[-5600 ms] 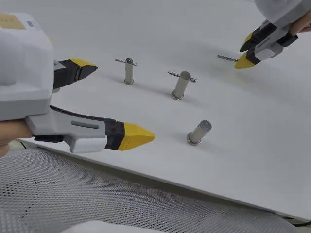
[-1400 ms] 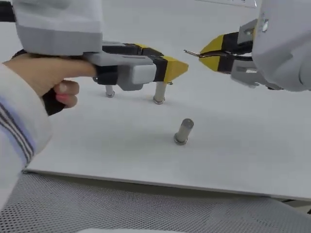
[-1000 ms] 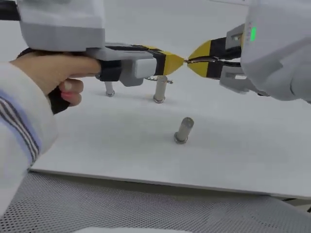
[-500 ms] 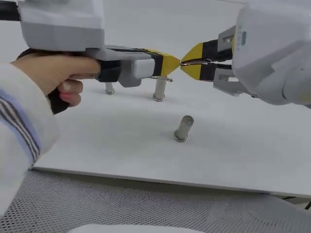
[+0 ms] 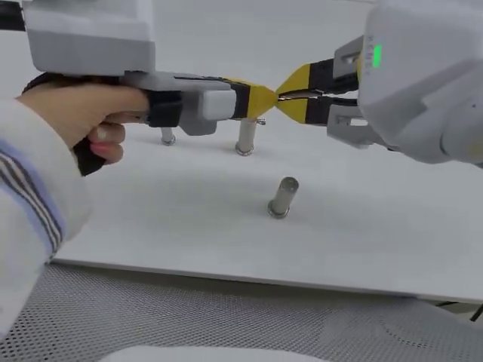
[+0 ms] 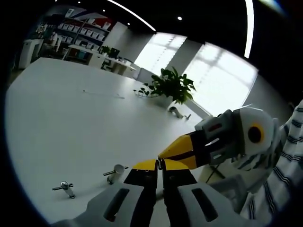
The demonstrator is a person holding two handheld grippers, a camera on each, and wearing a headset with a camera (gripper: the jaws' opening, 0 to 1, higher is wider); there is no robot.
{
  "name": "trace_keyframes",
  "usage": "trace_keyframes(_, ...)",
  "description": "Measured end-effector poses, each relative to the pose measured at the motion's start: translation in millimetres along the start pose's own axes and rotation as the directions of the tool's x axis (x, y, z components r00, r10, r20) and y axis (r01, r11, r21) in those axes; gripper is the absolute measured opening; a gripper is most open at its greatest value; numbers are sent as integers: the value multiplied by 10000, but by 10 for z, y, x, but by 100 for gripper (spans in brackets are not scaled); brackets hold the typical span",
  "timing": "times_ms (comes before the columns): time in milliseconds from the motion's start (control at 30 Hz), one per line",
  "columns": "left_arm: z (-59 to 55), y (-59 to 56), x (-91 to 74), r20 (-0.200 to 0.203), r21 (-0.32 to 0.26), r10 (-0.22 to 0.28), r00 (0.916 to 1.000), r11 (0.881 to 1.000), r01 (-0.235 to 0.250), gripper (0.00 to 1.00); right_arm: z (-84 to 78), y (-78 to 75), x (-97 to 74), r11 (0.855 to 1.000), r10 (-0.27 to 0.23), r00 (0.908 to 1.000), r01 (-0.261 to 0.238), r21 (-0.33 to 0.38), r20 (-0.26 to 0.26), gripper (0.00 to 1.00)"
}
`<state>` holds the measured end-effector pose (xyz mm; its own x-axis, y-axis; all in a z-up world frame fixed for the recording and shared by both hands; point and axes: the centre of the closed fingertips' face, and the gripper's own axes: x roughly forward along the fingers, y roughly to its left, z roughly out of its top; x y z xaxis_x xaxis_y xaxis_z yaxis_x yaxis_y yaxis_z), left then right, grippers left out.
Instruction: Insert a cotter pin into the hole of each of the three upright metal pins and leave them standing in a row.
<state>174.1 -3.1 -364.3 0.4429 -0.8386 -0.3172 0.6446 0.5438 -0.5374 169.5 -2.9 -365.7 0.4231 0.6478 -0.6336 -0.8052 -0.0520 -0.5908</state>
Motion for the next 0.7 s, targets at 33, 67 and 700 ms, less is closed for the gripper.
trace_keyframes(33, 0, -2, -4, -6, -48, 13, 10000, 10000, -13, 0, 9, 0, -5, 10000, -40, 10000, 40, -49, 15, 0)
trace_keyframes(67, 10, -2, -10, 67, 33, 56, 10000, 10000, -56, 0, 13, -6, -5, 10000, -86, 10000, 86, -48, 20, 0)
trace_keyframes(700, -69, -4, -31, -93, -226, 210, 9997, 9995, -212, 0, 4, 93, 13, 9828, 419, 9984, -478, 1783, 370, 4)
